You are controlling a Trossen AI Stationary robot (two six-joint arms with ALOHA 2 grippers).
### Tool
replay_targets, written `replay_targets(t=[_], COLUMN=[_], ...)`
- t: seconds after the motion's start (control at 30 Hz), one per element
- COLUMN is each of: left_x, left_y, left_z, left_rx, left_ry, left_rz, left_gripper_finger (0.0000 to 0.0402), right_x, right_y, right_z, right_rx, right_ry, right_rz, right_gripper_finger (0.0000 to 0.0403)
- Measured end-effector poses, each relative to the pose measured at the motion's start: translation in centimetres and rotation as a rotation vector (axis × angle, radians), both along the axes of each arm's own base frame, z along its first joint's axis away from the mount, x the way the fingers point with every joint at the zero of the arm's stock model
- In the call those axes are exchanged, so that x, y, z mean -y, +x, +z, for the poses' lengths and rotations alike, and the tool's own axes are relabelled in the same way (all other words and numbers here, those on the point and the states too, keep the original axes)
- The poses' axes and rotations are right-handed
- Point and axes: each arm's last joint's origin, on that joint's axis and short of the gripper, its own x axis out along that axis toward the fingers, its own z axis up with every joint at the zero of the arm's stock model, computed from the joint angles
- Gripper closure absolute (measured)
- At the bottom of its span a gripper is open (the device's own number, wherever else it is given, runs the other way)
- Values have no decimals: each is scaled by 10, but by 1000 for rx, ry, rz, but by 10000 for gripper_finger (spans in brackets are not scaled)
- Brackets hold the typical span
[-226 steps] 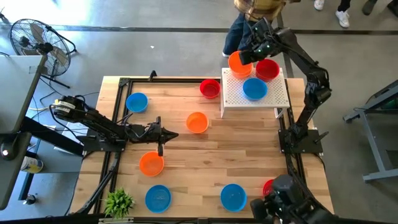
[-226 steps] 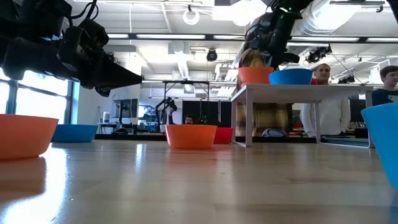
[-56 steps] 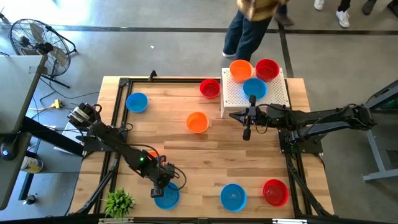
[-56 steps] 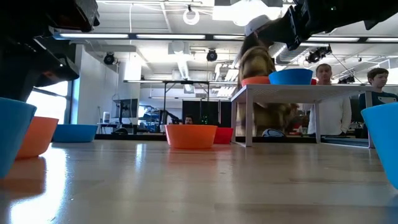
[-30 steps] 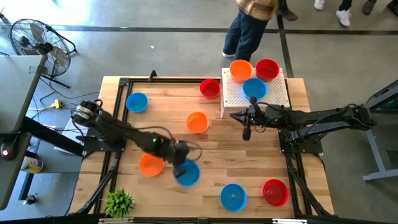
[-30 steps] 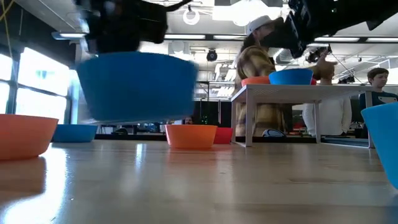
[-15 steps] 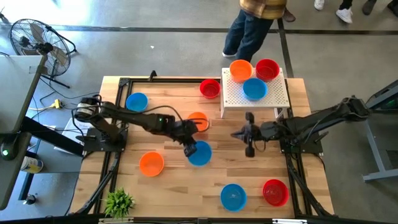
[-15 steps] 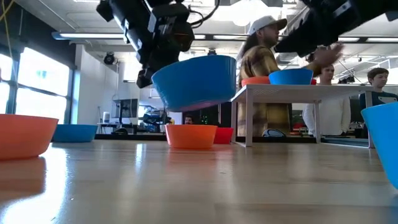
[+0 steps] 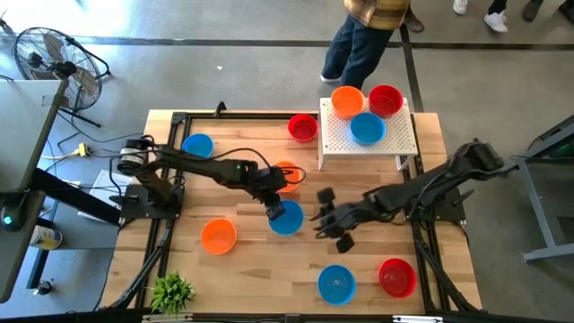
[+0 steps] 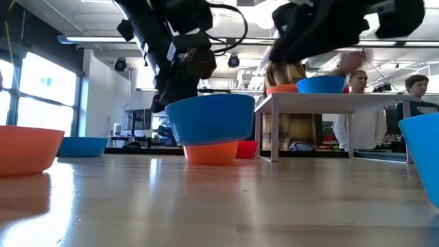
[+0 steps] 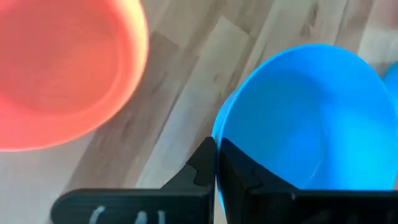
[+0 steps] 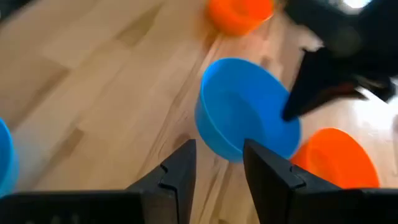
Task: Pick & Place Mini bowls
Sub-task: Stack the blue bowl on the blue bowl on the shelf
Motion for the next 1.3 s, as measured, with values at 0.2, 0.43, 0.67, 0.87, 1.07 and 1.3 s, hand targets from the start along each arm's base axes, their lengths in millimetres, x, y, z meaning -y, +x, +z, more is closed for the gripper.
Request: replay_targets(t=[0.2, 0.43, 0.67, 0.87, 1.07, 1.3], left_x=[1, 1, 2, 2, 3, 3], left_y=[7, 9, 9, 11, 13, 15], left_z=[-14, -13, -12, -11, -9, -8], left_rx=[-14, 13, 24, 51, 76, 101], left_ry=[-25, -19, -28, -28, -47, -50], left_rz=[-32, -44, -68, -74, -91, -106], left_gripper_finger=[401, 401, 401, 401, 401, 397], right_x=[-12, -18, -18, -17, -18, -19], right_y=[30, 46, 51, 55, 55, 55], right_z=[-16, -28, -36, -47, -47, -48], right_rx=[-118, -179, -187, -218, -213, -216], right_ry=[-106, -199, -290, -298, -288, -271], right_rz=[84, 157, 184, 208, 223, 248], right_gripper_finger=[287, 290, 291, 292, 341, 390])
